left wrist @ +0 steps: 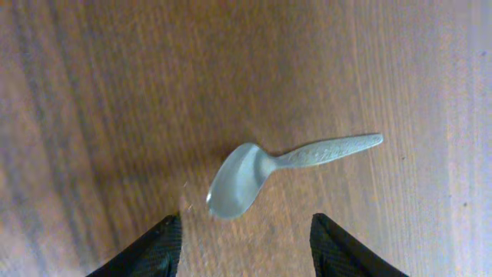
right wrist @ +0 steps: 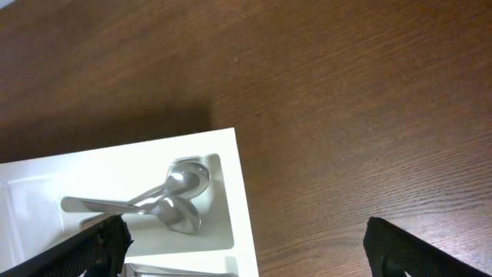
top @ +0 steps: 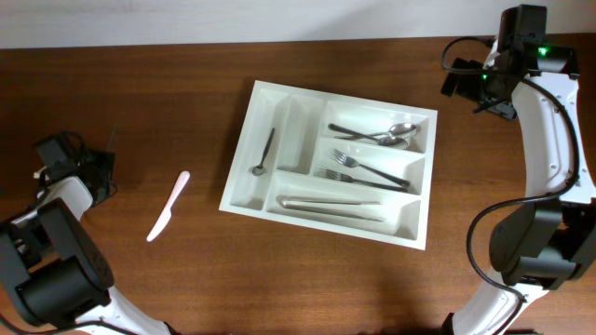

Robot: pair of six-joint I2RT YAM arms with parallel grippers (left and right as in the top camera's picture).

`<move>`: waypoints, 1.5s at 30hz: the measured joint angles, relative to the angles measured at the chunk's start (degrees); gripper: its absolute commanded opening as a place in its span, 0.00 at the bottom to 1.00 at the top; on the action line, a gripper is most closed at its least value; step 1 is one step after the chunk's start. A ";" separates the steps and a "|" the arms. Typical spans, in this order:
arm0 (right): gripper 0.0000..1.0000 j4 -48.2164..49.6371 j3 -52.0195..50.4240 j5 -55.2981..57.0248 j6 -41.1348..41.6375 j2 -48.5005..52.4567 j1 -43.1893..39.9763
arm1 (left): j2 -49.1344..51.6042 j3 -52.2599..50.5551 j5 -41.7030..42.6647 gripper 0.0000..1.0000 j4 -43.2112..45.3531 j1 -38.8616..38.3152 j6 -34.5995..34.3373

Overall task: Pack container
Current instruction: 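Move the left gripper back left over the second small spoon, then lower the left gripper and grasp the second small spoon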

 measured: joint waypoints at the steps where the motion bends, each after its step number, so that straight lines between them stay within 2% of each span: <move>1: 0.99 0.00 0.00 0.00 -0.02 0.00 0.00 | 0.26 0.15 0.11 0.52 0.37 0.00 0.00; 12: 0.99 0.02 0.00 0.00 0.00 0.00 0.00 | 1.84 0.46 0.20 0.49 4.55 0.00 0.02; 15: 0.99 0.02 0.00 0.00 0.00 0.00 0.00 | 1.92 0.44 0.13 0.22 4.55 0.00 -0.09; 19: 0.99 0.02 0.00 0.00 -0.02 0.00 0.00 | 2.67 0.17 -0.61 0.02 4.33 0.07 0.39; 29: 0.99 0.02 0.00 0.00 -0.02 -0.02 0.00 | 2.82 0.24 1.07 0.02 4.94 0.07 -0.09; 35: 0.99 0.02 0.00 0.00 -0.02 -0.02 0.00 | 3.13 0.87 5.62 0.02 4.44 0.07 0.00; 45: 0.99 0.00 0.00 0.00 0.00 0.00 0.00 | 2.34 4.24 9.16 0.02 3.34 0.07 4.63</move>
